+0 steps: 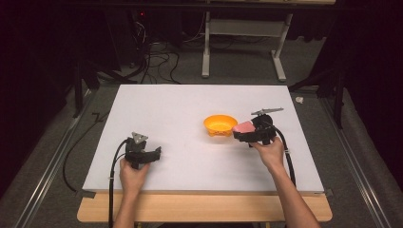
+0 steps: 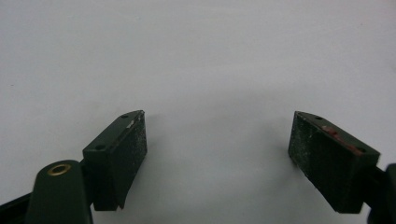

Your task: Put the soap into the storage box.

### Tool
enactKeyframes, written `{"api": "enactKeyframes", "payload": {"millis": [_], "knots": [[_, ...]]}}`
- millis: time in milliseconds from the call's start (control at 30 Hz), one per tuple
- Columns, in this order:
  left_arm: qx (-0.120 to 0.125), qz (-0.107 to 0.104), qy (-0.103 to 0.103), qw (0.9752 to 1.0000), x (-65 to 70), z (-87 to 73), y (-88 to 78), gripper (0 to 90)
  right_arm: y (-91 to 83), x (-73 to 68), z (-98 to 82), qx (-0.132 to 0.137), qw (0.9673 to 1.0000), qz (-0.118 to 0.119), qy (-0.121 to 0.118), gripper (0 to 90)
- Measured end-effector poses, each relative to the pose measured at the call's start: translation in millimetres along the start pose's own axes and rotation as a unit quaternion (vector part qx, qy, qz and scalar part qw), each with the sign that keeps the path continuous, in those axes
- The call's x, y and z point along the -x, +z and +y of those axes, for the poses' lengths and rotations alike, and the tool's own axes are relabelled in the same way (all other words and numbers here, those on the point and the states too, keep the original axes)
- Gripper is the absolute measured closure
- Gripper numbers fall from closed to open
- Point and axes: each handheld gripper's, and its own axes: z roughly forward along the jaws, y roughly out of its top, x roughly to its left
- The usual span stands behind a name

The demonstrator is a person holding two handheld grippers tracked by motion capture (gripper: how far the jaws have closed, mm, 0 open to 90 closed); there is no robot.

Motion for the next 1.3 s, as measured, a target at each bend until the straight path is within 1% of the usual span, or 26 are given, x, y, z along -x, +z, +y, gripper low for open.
{"api": "enactKeyframes", "payload": {"millis": [100,200,400,433,600,800,867,1067,1133,1267,1300], "knots": [[0.000,0.000,0.000,1.0000,0.0,0.0,0.0,19.7,2.6,-4.0,3.7,-0.001,1.0000,0.010,0.001,13.8],[0.000,0.000,0.000,1.0000,0.0,0.0,0.0,19.7,5.0,-6.9,7.2,-0.001,0.9999,0.014,0.002,13.7],[0.001,0.000,0.000,1.0000,0.0,0.0,0.1,19.8,9.0,-13.2,14.1,-0.003,0.9998,0.020,0.001,13.8],[0.000,0.000,0.000,1.0000,0.0,0.0,0.0,19.8,10.9,-16.3,16.7,-0.005,0.9998,0.021,0.000,13.8],[0.000,0.000,0.000,1.0000,0.0,0.0,0.0,19.9,15.1,-21.8,23.9,-0.011,0.9996,0.026,-0.001,13.8],[0.000,0.000,0.000,1.0000,0.0,0.0,0.0,19.9,16.9,-25.5,31.3,-0.013,0.9996,0.023,0.004,13.7],[0.000,0.000,0.000,1.0000,0.1,0.0,0.0,19.9,19.1,-26.6,35.6,-0.015,0.9997,0.019,0.008,13.8],[0.000,-0.001,0.001,1.0000,0.2,0.0,-0.1,20.4,24.4,-28.7,40.5,-0.020,0.9996,0.013,0.016,13.8],[0.001,-0.001,0.001,1.0000,0.2,0.0,-0.1,20.4,28.1,-29.9,42.3,-0.025,0.9995,0.006,0.020,13.8],[0.001,-0.001,0.001,1.0000,0.2,0.0,-0.1,20.3,30.8,-30.4,45.1,-0.027,0.9994,0.002,0.023,13.7],[0.001,-0.001,0.001,1.0000,0.2,0.0,-0.1,20.3,31.6,-31.6,47.2,-0.029,0.9992,-0.003,0.026,13.7]]}}
